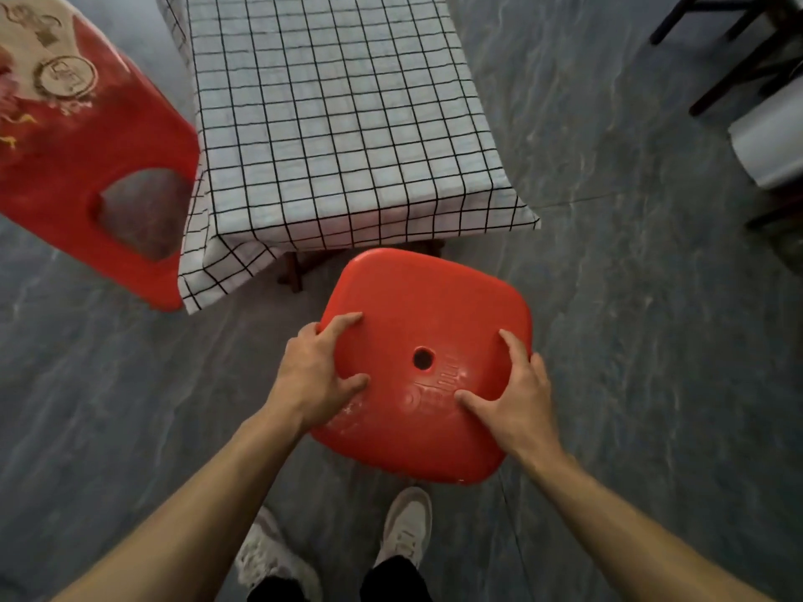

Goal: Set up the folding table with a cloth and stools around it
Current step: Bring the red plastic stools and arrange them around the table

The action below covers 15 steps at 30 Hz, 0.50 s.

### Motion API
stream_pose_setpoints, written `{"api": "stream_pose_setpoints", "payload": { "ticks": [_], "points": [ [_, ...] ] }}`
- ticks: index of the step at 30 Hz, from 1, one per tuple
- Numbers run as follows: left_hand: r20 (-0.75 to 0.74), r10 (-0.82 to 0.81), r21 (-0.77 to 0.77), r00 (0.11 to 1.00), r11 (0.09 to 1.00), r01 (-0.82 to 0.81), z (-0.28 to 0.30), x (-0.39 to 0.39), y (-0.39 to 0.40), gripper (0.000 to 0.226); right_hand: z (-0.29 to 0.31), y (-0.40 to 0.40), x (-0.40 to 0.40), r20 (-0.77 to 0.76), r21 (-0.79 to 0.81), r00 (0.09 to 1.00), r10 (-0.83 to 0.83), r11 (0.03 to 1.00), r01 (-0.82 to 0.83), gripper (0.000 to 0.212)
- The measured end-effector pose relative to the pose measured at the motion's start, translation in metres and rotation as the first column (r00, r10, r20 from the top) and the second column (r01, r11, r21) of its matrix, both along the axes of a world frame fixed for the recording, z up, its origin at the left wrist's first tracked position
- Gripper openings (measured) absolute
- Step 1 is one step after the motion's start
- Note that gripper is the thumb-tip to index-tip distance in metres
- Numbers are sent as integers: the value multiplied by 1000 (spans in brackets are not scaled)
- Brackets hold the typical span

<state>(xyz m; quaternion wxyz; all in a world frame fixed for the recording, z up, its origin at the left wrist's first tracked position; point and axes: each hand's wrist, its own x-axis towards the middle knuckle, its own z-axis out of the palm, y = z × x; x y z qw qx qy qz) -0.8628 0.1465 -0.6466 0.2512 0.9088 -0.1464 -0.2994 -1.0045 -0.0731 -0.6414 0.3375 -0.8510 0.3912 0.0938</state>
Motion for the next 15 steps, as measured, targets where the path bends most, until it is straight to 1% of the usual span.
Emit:
{"api": "stream_pose_setpoints", "payload": {
  "ticks": [3, 6, 8, 10, 12, 15],
  "points": [
    [1, -1, -45, 1000, 999, 1, -7, -7, -2, 76, -7, -3, 1, -31, 8, 999, -6, 1000, 7, 107],
    [-53, -14, -30, 999, 999, 13, -2, -8, -3, 68, -4, -7, 8, -133, 34, 991, 27, 999, -23, 108],
    [-46, -15, -43, 999, 999, 13, 10, -7, 0, 65, 5, -4, 15, -192, 35, 979, 64, 998, -59, 104],
    [-21, 2, -65, 1000, 998, -4, 32, -6, 10, 63, 24, 6, 24, -198, 18, 973, 120, 993, -119, 98],
    [0, 26, -72, 1000, 997, -26, 62, -2, 25, 61, 49, 20, 36, -162, -19, 968, 194, 980, -199, 95],
    [48, 68, -80, 997, 995, -64, 119, 10, 62, 59, 104, 51, 58, -123, -64, 950, 288, 953, -297, 89]
  ]
}}
